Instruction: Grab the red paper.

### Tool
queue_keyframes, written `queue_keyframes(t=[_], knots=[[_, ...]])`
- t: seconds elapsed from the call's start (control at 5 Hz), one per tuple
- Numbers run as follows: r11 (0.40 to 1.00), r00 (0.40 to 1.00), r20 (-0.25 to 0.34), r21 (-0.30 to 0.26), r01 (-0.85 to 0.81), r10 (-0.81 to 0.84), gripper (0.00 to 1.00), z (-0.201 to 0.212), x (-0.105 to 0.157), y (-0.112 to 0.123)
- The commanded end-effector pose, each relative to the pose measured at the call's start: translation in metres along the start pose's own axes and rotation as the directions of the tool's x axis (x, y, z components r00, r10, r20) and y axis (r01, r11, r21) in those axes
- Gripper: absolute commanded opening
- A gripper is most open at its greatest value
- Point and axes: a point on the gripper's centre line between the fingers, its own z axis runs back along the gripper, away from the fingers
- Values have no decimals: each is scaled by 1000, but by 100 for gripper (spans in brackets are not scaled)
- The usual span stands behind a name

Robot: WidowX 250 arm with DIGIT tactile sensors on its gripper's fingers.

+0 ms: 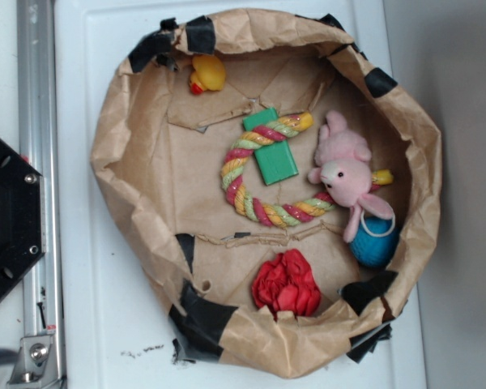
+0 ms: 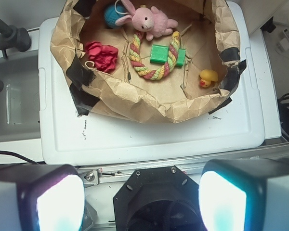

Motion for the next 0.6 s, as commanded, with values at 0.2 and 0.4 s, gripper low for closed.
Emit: queue_keyframes(t=[0.2, 0.4], knots=[[982, 981, -62, -34, -185, 182, 100, -26, 44, 0], [913, 920, -61, -114, -391, 387, 100, -36, 85, -4]])
